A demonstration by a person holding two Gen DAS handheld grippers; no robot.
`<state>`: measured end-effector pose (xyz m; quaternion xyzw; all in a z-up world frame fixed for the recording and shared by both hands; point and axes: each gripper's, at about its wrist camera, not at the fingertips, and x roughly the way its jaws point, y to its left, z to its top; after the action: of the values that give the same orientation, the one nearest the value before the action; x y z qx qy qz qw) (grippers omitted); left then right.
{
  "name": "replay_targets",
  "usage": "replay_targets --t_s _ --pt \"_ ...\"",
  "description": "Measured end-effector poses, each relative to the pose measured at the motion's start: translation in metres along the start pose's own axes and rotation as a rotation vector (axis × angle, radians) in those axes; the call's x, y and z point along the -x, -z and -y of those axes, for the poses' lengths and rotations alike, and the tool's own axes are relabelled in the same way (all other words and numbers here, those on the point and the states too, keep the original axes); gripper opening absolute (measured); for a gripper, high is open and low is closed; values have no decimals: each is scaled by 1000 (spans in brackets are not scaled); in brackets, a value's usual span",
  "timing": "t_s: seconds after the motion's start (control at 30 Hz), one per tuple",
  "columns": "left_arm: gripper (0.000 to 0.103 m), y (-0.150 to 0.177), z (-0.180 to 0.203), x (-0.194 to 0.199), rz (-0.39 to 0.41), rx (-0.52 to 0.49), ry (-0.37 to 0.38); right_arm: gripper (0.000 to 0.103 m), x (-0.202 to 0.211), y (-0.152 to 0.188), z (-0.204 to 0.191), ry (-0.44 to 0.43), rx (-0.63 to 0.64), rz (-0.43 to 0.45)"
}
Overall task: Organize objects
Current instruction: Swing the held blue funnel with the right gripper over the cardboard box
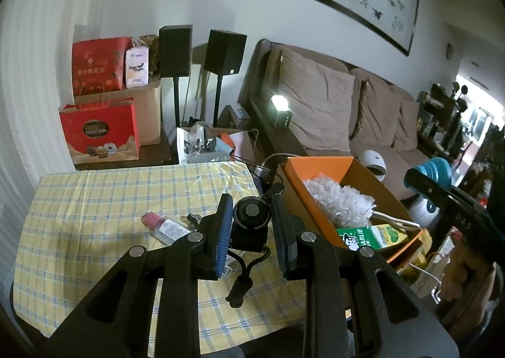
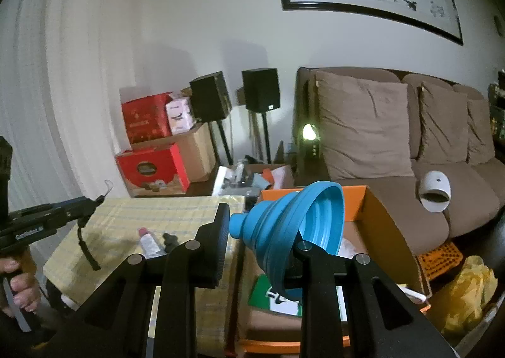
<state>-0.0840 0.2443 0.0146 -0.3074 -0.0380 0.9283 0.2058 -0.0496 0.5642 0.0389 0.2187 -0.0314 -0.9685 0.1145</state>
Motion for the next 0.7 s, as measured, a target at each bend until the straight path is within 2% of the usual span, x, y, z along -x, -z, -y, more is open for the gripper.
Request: replay_targets --t_s 0.13,0.47,0.57,0.7 --pt "23 1 3 0 -1 -3 3 24 0 0 3 42 7 -1" --pt "23 1 3 0 0 -4 1 24 0 1 3 38 9 0" --pt "23 2 7 1 18 -27 -21 24 0 0 3 37 10 -2" --pt "23 2 11 1 14 -31 -6 24 0 0 4 37 11 -3"
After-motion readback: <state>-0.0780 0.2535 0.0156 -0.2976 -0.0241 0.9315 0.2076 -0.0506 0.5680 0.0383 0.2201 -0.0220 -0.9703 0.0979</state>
